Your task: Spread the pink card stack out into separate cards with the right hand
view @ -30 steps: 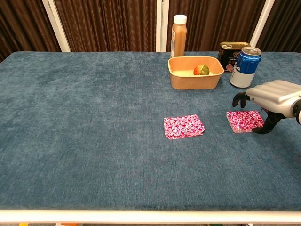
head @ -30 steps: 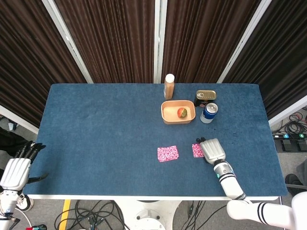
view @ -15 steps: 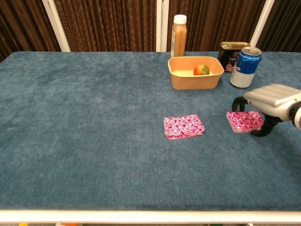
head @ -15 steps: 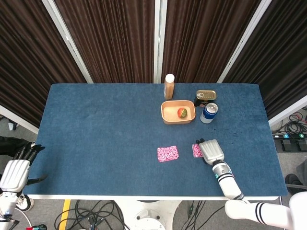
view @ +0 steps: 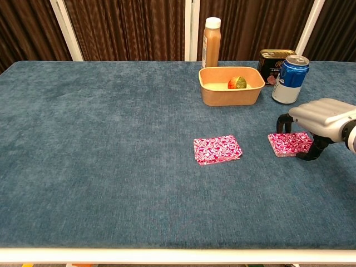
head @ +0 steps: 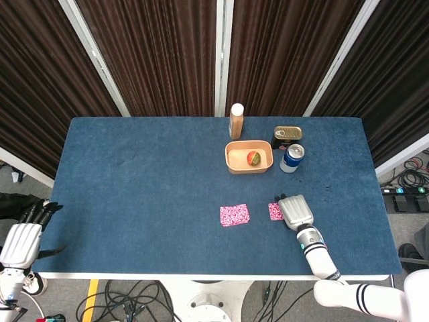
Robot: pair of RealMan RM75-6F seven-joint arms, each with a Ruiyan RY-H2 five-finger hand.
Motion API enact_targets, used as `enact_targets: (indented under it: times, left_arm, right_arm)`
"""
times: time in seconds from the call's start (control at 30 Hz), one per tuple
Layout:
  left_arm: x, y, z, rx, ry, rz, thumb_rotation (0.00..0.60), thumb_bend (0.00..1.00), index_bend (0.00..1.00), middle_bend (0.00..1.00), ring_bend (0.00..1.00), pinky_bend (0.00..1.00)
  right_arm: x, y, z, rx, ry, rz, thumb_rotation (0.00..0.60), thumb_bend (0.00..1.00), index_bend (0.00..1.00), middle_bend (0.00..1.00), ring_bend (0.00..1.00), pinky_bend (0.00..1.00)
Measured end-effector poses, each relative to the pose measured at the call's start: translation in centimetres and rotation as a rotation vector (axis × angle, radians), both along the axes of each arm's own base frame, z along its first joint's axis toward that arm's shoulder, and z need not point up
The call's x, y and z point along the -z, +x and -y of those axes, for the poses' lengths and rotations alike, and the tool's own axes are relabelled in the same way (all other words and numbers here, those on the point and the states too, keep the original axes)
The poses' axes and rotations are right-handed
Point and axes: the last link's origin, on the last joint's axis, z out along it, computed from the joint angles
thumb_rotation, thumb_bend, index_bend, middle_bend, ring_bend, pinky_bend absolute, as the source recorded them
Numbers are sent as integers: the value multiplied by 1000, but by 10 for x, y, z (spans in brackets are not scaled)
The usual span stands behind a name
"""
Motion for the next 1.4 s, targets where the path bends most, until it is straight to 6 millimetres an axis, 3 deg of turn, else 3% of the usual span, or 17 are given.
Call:
enact_targets:
  times: [1.4]
  left_arm:
    - [0,0,-1,-1,-6,10,600,6,176,151,23,185]
  right_arm:
    - [-2,4,1,-5,-23,4,600,241,362,359,752,836]
